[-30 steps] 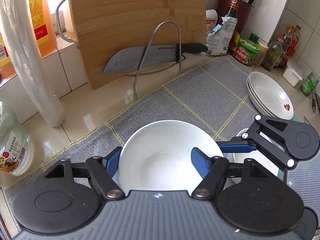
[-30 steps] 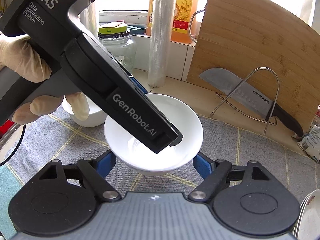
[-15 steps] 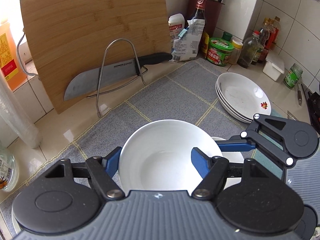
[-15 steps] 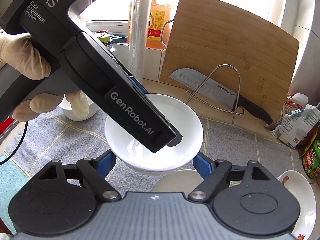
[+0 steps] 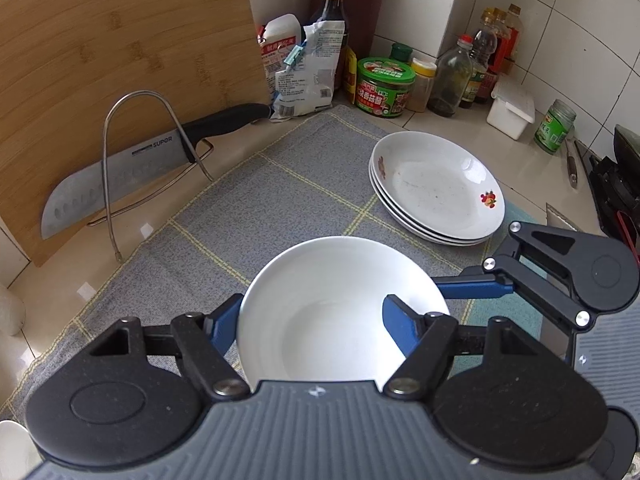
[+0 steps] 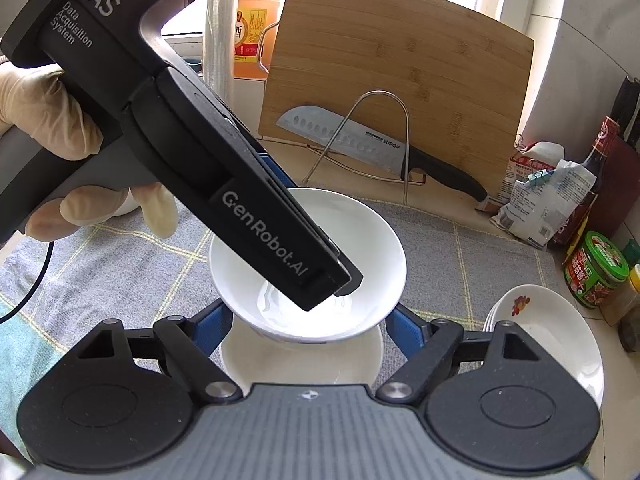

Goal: Organize plates and bowls
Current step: 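Keep rubbing inside the bowl with the left tool fingertips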

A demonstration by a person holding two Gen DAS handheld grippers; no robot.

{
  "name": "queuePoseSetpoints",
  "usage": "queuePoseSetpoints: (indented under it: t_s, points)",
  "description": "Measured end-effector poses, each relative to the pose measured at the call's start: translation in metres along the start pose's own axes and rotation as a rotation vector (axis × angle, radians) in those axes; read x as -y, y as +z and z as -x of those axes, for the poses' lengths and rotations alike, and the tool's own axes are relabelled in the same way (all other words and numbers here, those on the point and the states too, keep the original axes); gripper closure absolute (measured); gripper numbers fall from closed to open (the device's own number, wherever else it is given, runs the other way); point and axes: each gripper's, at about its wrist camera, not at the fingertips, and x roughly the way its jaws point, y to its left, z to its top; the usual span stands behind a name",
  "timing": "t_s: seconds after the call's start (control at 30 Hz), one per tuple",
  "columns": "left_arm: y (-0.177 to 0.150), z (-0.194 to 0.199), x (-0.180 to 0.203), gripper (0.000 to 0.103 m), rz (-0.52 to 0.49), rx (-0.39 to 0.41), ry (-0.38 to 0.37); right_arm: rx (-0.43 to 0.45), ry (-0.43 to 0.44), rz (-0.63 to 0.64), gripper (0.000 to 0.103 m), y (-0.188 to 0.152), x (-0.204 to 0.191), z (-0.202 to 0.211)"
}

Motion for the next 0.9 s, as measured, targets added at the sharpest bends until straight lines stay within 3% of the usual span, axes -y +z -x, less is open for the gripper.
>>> queuePoseSetpoints:
  t_s: [0.5, 0.9]
  points:
    - [-0.013, -0.021, 0.011, 0.029, -0.014, -0.063, -0.024, -0.062, 0.039, -0.062, 0.016, -0.020, 0.006, -0.008]
    - [-0.015, -0.027, 0.015, 0.029, -0.038, -0.060, -0.030, -0.077, 0.045, -0.085, 0.016, -0.025, 0.010, -0.012]
